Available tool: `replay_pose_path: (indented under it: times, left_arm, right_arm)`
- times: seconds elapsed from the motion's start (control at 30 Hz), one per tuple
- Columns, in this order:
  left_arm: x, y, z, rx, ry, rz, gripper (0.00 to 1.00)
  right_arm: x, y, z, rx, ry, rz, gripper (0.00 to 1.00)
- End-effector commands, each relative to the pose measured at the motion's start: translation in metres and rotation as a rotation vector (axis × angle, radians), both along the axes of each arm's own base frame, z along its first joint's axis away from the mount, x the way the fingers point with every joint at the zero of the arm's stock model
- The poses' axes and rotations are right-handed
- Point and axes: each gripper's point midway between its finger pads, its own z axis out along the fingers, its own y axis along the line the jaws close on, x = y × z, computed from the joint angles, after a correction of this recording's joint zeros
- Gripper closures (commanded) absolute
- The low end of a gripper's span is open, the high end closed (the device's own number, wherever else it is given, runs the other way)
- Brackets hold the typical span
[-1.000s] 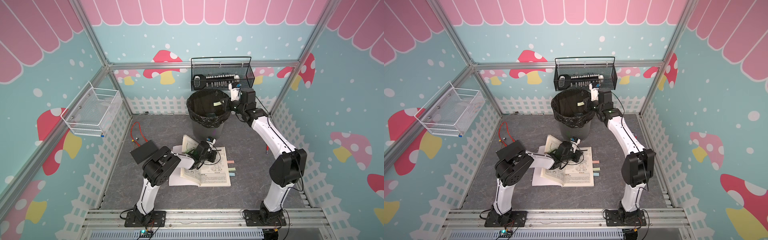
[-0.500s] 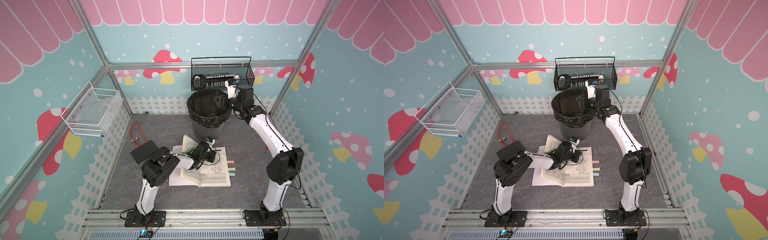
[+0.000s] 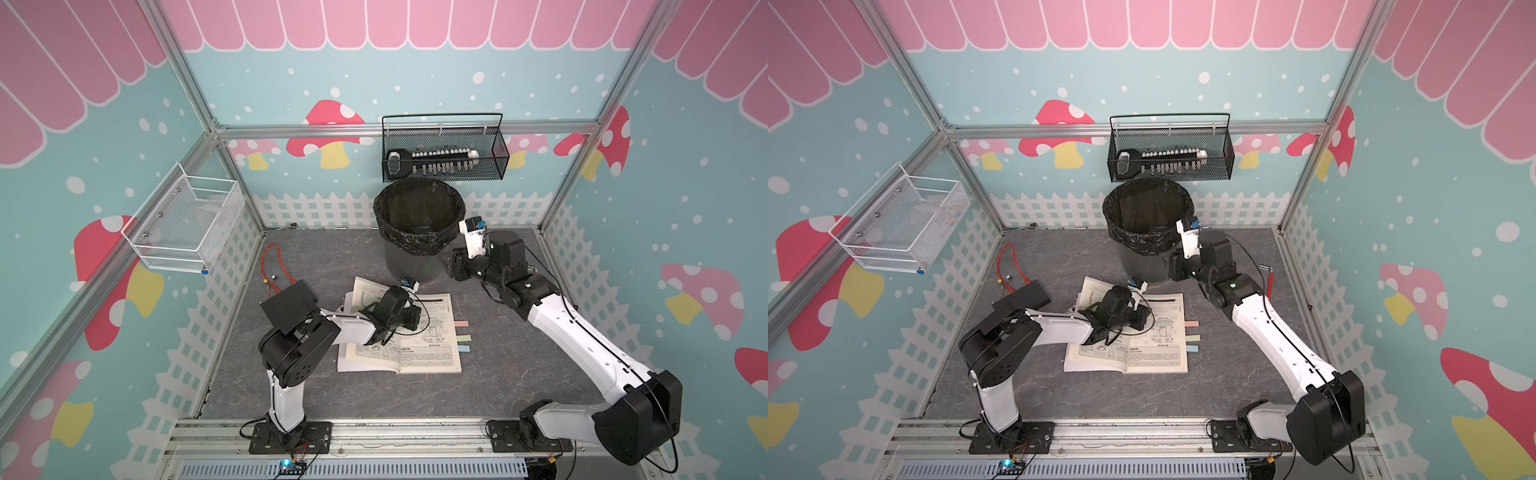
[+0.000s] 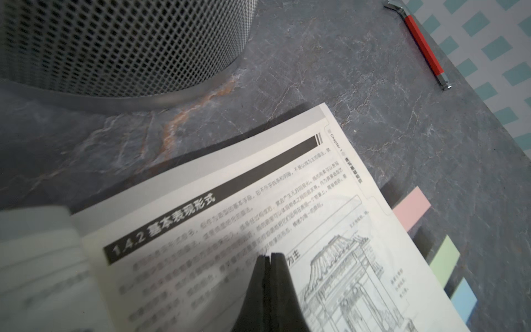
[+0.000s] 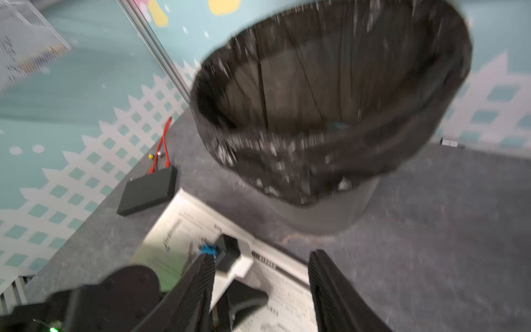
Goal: Peel off the used sticky note
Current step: Place the note in the trash bin, then turn the page of the book at the center of the board.
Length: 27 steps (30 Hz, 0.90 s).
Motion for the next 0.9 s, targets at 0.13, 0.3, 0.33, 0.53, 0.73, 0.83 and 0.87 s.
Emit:
replay_pose_path:
  times: [0.13,0.3,0.33,0.53,0.73,0.83,0.87]
  left_arm:
    - [-0.016,0.036,0.008,0.044,-0.017,0.072,1.0]
    - [-0.028,0.059,0.004,0.065,-0.013,0.124,1.0]
    - [-0.031,0.062,0.003,0.067,-0.01,0.13,1.0]
    - [-0.043,0.081,-0.003,0.083,-0.002,0.175,1.0]
    - [-0.049,0.095,-0.007,0.107,0.004,0.211,1.0]
    - [-0.052,0.101,-0.009,0.115,0.004,0.227,1.0]
    - [-0.053,0.103,-0.009,0.117,0.004,0.232,1.0]
  right_arm:
    - [-0.045,-0.004,-0.121,-0.019,0.253,-0.011,0.44]
    - [-0.05,-0.014,-0.147,-0.055,0.291,-0.051,0.46]
    - [-0.051,-0.015,-0.151,-0.061,0.299,-0.054,0.46]
    - [-0.057,-0.019,-0.185,-0.088,0.371,-0.069,0.48]
    - [-0.064,-0.029,-0.201,-0.117,0.397,-0.109,0.5]
    - [-0.066,-0.032,-0.203,-0.123,0.4,-0.119,0.5]
    - [-0.065,-0.032,-0.203,-0.123,0.397,-0.121,0.5]
